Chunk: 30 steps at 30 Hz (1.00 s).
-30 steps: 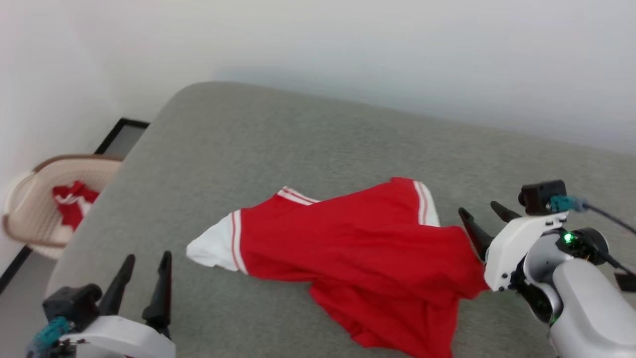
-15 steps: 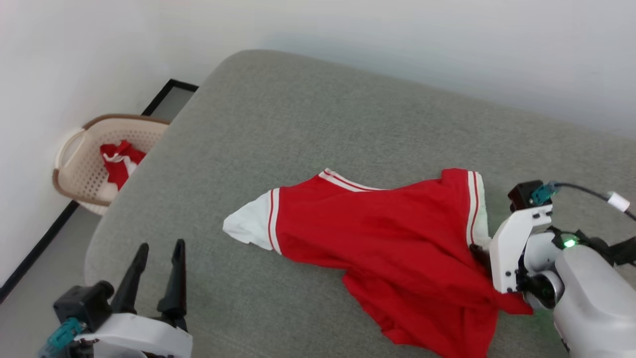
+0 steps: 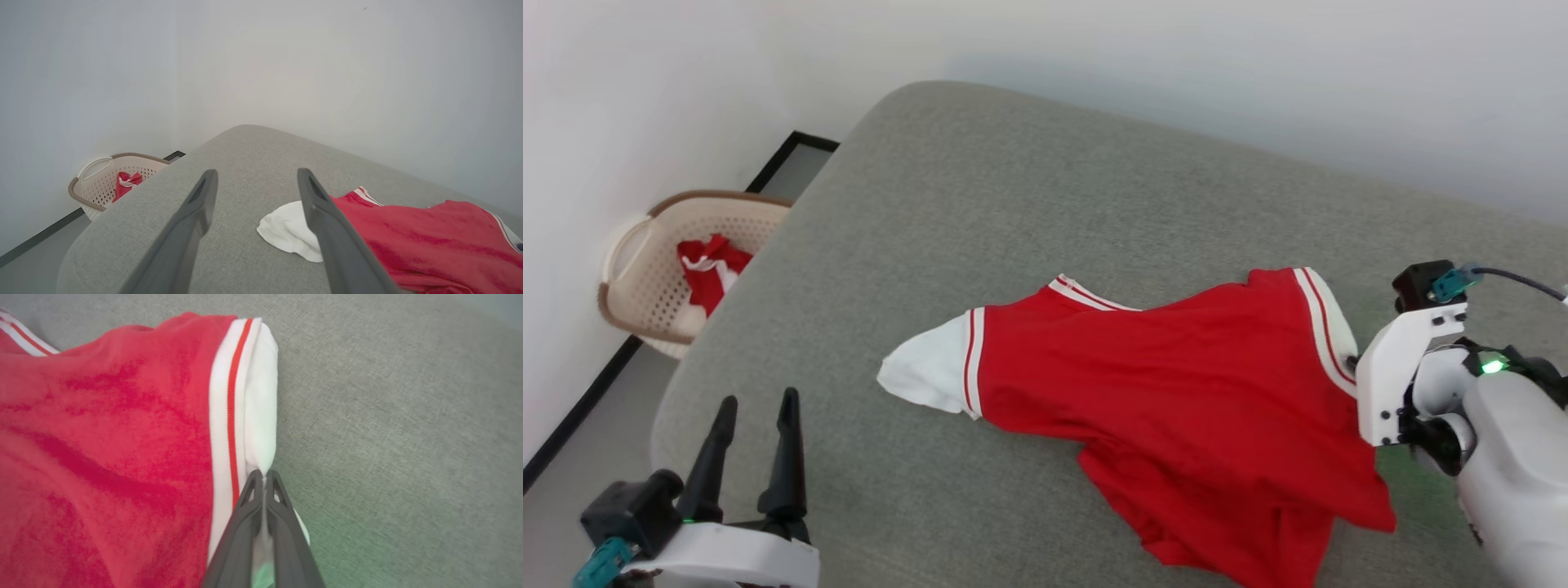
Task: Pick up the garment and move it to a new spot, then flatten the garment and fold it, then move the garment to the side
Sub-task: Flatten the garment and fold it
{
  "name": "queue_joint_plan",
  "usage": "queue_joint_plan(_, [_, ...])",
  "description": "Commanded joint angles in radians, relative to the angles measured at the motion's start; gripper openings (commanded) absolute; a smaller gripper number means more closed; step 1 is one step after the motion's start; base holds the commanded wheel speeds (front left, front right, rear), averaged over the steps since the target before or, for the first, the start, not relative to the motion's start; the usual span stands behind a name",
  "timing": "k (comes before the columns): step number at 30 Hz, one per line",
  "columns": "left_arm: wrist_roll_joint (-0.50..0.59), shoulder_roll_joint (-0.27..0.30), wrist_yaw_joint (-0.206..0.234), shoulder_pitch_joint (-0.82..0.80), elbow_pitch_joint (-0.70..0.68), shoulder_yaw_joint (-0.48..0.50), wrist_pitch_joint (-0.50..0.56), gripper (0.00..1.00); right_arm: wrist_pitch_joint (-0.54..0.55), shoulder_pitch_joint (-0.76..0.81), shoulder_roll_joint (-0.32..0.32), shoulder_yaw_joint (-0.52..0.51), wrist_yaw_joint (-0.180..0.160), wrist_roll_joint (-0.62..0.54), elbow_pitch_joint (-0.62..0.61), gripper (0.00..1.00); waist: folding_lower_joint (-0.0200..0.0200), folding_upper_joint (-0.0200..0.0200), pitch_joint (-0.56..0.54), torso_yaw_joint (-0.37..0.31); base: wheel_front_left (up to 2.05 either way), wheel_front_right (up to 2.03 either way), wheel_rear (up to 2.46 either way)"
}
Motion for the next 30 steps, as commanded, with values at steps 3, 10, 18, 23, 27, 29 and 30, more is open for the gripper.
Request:
queue_joint_plan(3, [0.027,-0.012,-0.020,0.023,0.001,0.036,0.000,1.00,-0.005,-0.009,-0.046,0.002,-0.002,0.009,-0.029,0.00,0.0000,0.0000,-0.020,-0.041,0.00,0.00,0.00])
queue_joint_plan(10, [0.059,-0.022,-0.041,0.050,-0.001,0.074,0.000,1.00,0.016,0.048,-0.144,-0.014,-0.002,0.025,-0.117,0.00,0.0000,0.0000,-0.058,-0.107,0.00,0.00,0.00])
queue_joint_plan(18, [0.079,-0.023,-0.049,0.088,0.004,0.093,0.000,1.00,0.021,0.202,-0.204,-0.090,-0.002,0.052,-0.226,0.00,0.0000,0.0000,-0.101,-0.180,0.00,0.00,0.00])
queue_joint_plan(23, [0.078,-0.026,-0.058,0.103,0.011,0.102,0.000,1.00,-0.005,0.309,-0.186,-0.131,-0.002,0.065,-0.243,0.00,0.0000,0.0000,-0.116,-0.212,0.00,0.00,0.00])
queue_joint_plan(27, [0.081,-0.025,-0.064,0.098,0.020,0.106,0.000,1.00,-0.032,0.355,-0.163,-0.146,-0.002,0.071,-0.233,0.00,0.0000,0.0000,-0.118,-0.228,0.00,0.00,0.00])
queue_joint_plan(29, [0.082,-0.027,-0.069,0.091,0.023,0.107,0.000,1.00,-0.047,0.363,-0.154,-0.144,-0.002,0.076,-0.224,0.00,0.0000,0.0000,-0.117,-0.234,0.00,0.00,0.00])
queue_joint_plan(30, [0.083,-0.027,-0.071,0.088,0.025,0.108,0.000,1.00,-0.054,0.364,-0.151,-0.140,-0.002,0.076,-0.219,0.00,0.0000,0.0000,-0.116,-0.237,0.00,0.00,0.00])
